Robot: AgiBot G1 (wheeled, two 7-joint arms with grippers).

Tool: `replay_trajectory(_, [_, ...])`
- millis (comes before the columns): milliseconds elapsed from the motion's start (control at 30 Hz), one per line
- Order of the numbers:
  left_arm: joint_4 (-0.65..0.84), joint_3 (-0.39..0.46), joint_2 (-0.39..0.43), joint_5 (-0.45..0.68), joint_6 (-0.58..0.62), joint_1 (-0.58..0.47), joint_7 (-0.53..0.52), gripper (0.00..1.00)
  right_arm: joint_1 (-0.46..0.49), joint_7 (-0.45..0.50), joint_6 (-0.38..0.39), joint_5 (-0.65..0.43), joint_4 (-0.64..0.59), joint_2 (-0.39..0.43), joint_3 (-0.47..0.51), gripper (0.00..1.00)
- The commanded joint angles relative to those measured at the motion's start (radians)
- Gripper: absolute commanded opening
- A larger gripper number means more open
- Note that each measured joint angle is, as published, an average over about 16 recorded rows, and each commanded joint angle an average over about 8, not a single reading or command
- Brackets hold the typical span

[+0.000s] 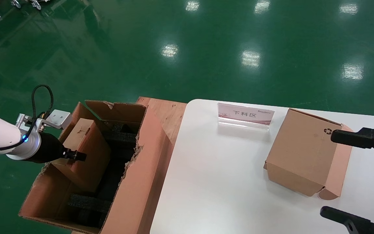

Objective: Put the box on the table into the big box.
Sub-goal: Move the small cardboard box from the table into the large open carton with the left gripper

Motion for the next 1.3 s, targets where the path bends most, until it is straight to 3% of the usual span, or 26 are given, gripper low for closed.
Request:
replay_trajectory(33, [-0.001, 0.001, 0.003, 0.014, -0.002, 0.008, -0.018, 0.0, 0.0, 0.0, 0.0, 0.0, 0.0, 0.0, 0.0, 1.0])
replay_trajectory(133, [-0.003, 0.001, 0.007, 0.031, -0.002, 0.017, -0.038, 0.04, 0.0, 0.0, 0.0, 0.0, 0.0, 0.0, 0.0, 1.0])
replay_trajectory(367, [-0.006, 0.002, 0.016, 0.057, 0.0, 0.031, -0.072, 0.88, 0.0, 0.0, 0.0, 0.0, 0.0, 0.0, 0.0, 1.0])
replay_trajectory(433, [-0.006, 0.002, 0.017, 0.061, 0.001, 0.033, -0.078, 1.0, 0.0, 0.0, 0.0, 0.0, 0.0, 0.0, 0.0, 1.0])
replay_trajectory(1300, [-0.007, 0.001, 0.021, 0.074, 0.002, 0.041, -0.093, 1.0, 0.0, 0.0, 0.0, 0.0, 0.0, 0.0, 0.0, 1.0])
